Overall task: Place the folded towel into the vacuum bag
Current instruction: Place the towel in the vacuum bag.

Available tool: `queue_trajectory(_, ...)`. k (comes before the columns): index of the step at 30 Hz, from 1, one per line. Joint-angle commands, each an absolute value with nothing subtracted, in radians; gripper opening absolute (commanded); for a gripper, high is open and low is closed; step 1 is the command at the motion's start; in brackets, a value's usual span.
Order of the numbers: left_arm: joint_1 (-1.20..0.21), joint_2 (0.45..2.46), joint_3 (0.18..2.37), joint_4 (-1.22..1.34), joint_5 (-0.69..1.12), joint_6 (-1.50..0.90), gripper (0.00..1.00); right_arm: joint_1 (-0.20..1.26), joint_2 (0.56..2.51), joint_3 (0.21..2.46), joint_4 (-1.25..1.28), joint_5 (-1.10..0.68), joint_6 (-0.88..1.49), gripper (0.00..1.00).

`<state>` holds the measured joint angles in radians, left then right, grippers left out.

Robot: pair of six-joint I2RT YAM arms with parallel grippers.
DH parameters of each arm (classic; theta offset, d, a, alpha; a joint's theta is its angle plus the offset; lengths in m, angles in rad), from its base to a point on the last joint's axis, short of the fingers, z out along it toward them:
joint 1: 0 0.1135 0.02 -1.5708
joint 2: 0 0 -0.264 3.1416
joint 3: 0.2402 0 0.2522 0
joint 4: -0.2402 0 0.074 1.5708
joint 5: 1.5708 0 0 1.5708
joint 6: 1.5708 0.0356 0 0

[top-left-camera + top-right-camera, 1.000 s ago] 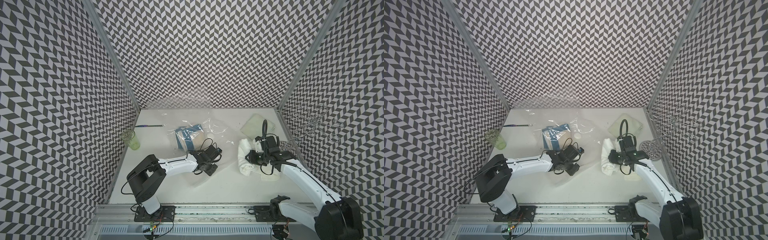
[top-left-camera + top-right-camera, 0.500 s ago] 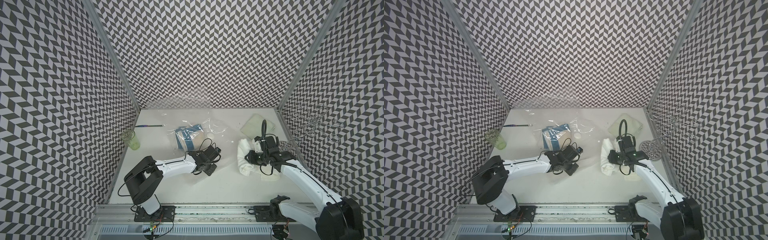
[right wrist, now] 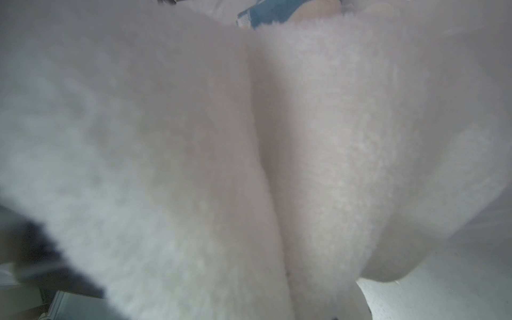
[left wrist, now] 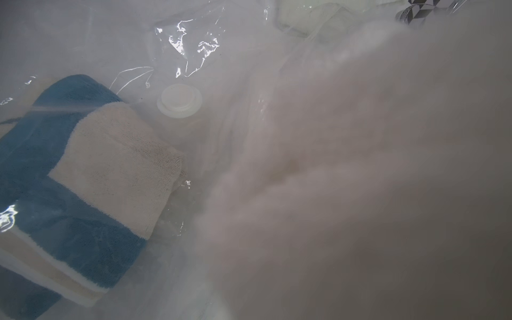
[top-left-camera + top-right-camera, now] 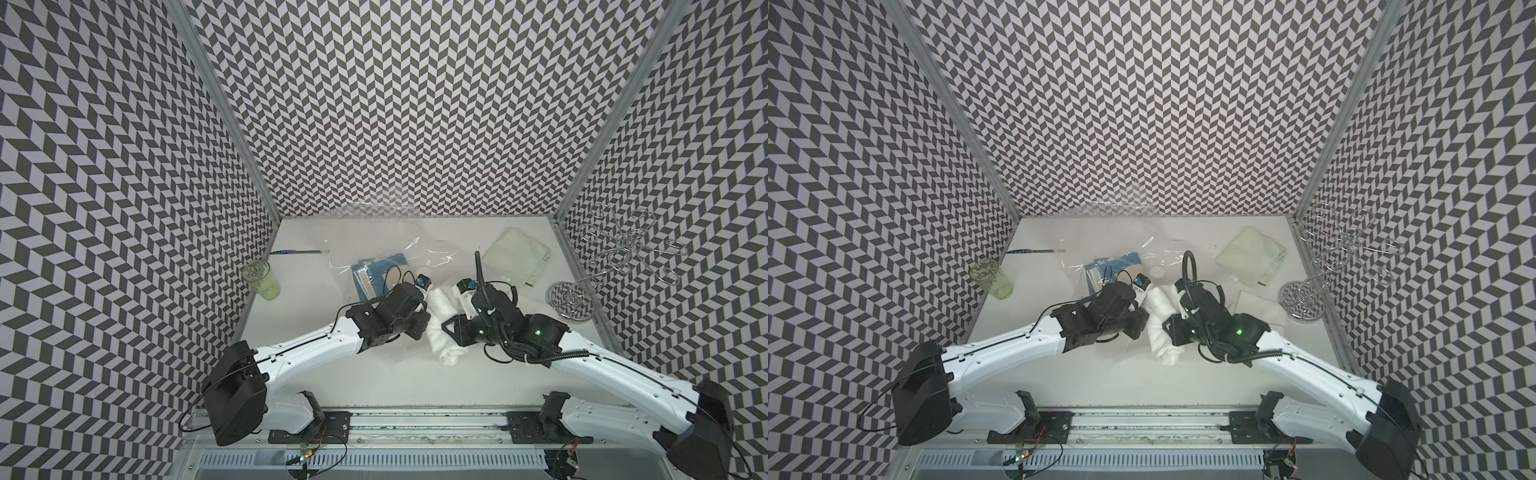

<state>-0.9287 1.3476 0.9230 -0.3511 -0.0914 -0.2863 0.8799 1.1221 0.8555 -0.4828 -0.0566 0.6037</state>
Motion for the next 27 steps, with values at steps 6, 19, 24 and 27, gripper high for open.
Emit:
queue_trajectory(6,-0.929,1.3,0.869,-0.26,-0.096,-0.363,0.0,0.936,1.269,0.685,-0.293,-0.047,0.64,0.0)
queue_trajectory(19,-0.928,1.204,0.867,-0.244,-0.08,-0.377,0.0,0.928,1.433,0.769,-0.415,0.105,0.582,0.0)
queue_trajectory(24,-0.936,1.204,0.842,-0.201,-0.047,-0.376,0.0,0.94,1.384,0.885,-0.425,0.01,0.538,0.01)
queue_trajectory(27,-0.936,1.206,0.842,-0.187,-0.039,-0.37,0.0,0.94,1.413,0.93,-0.394,-0.04,0.527,0.02)
